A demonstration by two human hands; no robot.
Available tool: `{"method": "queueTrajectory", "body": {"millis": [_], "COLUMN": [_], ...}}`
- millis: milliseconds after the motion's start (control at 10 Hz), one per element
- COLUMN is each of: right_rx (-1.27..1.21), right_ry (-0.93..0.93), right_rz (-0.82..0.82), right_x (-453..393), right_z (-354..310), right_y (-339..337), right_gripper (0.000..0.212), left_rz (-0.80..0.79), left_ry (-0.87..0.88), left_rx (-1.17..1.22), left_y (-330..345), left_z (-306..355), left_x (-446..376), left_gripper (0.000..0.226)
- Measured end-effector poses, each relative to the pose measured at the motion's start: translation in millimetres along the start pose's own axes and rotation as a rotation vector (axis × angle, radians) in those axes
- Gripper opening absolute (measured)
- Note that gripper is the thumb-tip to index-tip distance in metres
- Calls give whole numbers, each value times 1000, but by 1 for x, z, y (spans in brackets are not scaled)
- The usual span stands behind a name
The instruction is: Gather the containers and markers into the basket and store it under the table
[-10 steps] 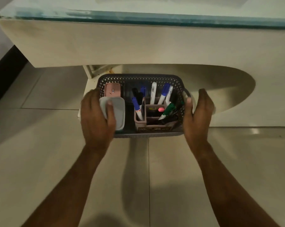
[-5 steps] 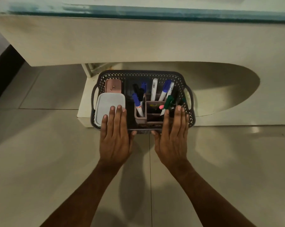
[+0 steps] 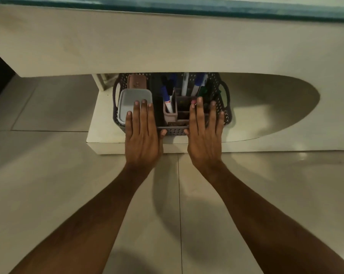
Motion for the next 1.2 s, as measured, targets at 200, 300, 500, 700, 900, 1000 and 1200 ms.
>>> {"method": "queueTrajectory", "body": {"millis": [200, 300, 500, 700, 900, 1000, 1200], "right_rx": [30, 41, 62, 44, 24, -6, 8], "right_ry": [7, 16, -5, 8, -1, -3, 33], "right_rz": [-30, -33, -73, -85, -77, -60, -148], "right_x": [-19, -24, -24, -25, -20, -17, -1], "right_z": [4, 4, 2, -2, -7, -11, -28], "right_y": [5, 7, 11, 8, 7, 3, -15], "right_gripper": [90, 91, 91, 83, 82, 73, 83], "left_rz": [-14, -20, -9, 0, -19, -33, -135], "left_ry": [2, -2, 8, 42, 80, 90, 108], "left_rx": [5, 4, 7, -23, -1, -14, -51], "left_y": [13, 16, 17, 17, 11, 4, -22], "left_z": [2, 1, 2, 4, 5, 6, 5], "left_x": [-17, -21, -22, -21, -16, -11, 2], "left_gripper": [71, 71, 73, 75, 77, 79, 84]}}
Point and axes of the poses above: each hand's wrist, its own x-axis away from the middle knuckle, its own y-axis out of the palm, z = x × y, the point moved 7 cm from there along -x, towards the middle knuckle, and after that the axes turned 14 degrees about -x, right-handed, at the moved point
